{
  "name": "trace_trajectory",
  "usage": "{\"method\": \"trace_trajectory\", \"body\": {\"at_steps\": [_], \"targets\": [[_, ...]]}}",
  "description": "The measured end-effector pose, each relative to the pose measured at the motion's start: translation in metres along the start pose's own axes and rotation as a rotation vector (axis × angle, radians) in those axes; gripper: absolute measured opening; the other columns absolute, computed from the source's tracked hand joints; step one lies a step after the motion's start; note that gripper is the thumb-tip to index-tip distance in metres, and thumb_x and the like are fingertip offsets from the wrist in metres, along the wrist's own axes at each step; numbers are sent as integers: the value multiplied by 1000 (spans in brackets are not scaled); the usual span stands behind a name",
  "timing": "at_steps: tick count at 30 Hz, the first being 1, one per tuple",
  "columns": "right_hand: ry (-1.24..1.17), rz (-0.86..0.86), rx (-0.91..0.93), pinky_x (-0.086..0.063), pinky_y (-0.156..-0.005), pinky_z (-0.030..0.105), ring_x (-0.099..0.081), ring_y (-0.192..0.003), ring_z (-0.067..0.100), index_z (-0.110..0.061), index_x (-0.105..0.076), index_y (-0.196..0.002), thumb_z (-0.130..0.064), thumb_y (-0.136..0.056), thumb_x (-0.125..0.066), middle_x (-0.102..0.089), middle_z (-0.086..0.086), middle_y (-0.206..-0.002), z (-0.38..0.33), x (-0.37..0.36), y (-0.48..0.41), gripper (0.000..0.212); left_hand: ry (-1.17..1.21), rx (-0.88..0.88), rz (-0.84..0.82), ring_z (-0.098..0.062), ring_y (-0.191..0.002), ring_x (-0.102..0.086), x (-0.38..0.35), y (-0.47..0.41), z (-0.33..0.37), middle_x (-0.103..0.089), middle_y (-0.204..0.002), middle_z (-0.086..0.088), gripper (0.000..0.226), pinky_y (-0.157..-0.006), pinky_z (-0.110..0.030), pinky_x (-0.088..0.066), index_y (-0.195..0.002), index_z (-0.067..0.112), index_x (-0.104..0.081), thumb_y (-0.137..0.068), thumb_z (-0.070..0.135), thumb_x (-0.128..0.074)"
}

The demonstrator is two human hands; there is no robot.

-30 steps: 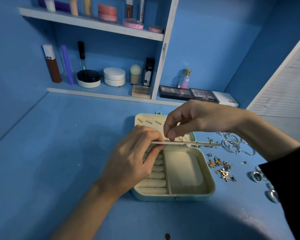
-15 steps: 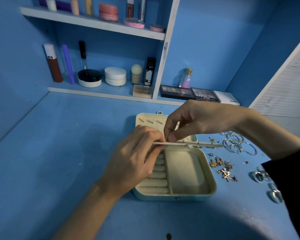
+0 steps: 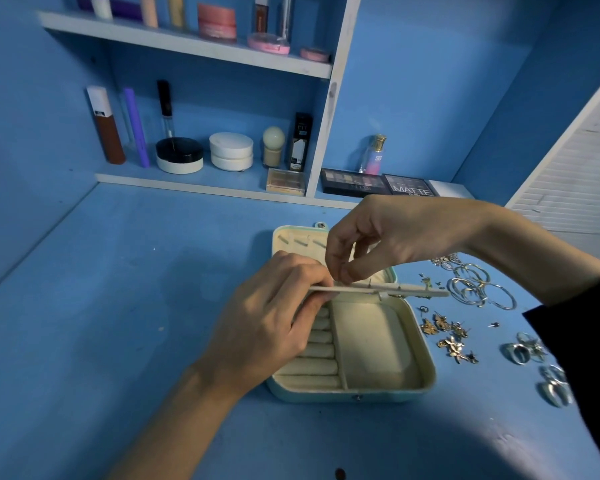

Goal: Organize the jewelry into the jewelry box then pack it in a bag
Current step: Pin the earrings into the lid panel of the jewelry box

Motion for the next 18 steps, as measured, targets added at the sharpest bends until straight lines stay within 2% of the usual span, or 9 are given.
{"method": "trace_trajectory", "body": {"at_steps": [5, 9, 18], "targets": [[45, 17, -13, -42, -63, 10, -55, -62, -3, -20, -69, -77, -9, -81, -65, -67, -10, -72, -1, -1, -1, 12, -6, -1, 5, -14, -80, -52, 0, 1, 0, -51, -90, 2, 2, -79, -18, -42, -95, 13, -49, -96, 12, -50], [72, 4, -26, -42, -64, 9, -54, -63, -4, -22, -69, -75, -11, -81, -65, -66, -10, -72, -4, -1, -1, 13, -20, -14, 11, -15, -78, -52, 1, 1, 1, -57, -85, -4, 3, -77, -20, -44, -94, 11, -49, -96, 10, -50], [130, -35, -71, -47, -73, 27, -51, -63, 2, -18, -67, -71, -14, -81, -62, -62, -6, -68, -11, -2, -2, 12, -9, -19, 6, -16, -79, -52, 1, 2, 1, -50, -90, 1, 3, -74, -22, -45, -95, 12, -49, -96, 9, -50]]}}
Point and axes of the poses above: each hand's wrist, its own y-axis away from the middle knuckle, its own x-axis out of the back of the hand, z = x × y, the point moved 3 cm from there along -y, towards the middle knuckle
